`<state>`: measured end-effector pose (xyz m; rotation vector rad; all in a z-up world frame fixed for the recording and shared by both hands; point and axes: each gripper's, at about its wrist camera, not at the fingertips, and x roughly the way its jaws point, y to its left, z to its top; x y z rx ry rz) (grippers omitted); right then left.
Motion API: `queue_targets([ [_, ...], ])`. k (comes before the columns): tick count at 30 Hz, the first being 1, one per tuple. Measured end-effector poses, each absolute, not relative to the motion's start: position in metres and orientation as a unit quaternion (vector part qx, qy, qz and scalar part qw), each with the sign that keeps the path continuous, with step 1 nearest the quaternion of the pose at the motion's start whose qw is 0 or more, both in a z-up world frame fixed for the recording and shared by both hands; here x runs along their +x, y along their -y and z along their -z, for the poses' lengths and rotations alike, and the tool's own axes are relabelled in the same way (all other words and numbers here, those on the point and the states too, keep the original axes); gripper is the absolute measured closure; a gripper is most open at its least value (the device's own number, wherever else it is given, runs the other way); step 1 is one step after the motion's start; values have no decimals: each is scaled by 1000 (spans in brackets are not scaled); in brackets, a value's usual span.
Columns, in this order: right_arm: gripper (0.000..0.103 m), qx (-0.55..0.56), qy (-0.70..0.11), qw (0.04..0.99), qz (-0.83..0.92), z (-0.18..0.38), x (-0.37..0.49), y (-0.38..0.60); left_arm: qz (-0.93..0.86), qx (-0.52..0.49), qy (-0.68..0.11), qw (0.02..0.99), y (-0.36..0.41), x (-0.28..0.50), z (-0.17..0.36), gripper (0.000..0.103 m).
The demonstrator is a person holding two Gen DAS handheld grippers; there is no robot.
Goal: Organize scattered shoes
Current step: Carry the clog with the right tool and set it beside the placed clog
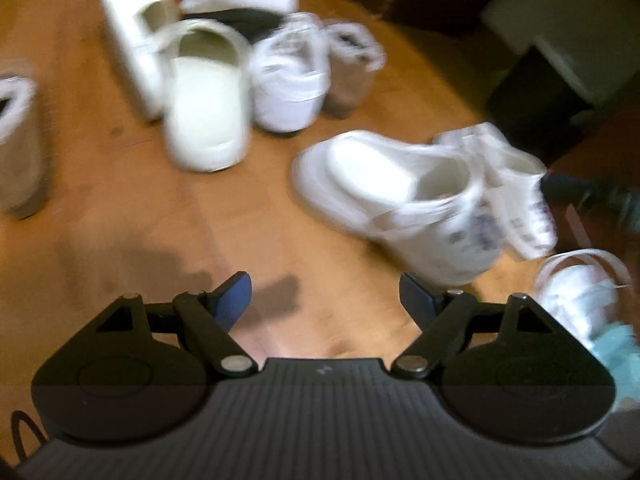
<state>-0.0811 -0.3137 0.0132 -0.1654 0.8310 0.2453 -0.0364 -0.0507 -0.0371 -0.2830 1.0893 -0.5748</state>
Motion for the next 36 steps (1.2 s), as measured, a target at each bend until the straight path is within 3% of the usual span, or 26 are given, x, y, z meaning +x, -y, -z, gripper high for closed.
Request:
queue_targets([
  [4,2,-267,-411,849,-198,22,-70,283,310,-170,-523,775,79,-21,42,22],
  [9,3,-319,-422,819,-222,60,-45,270,311,-190,-540,759,96,-13,49,22],
  [20,0,-284,-431,829,-214,122,-2,266,257,-164,-560,770,74,-14,64,22],
  [23,6,-256,-441,840,-187,117,-7,268,246,-160,-564,772,67,-18,67,22],
  [36,9,-178,-453,873,-30,82,-38,317,245,-152,-564,774,73,-22,68,22],
])
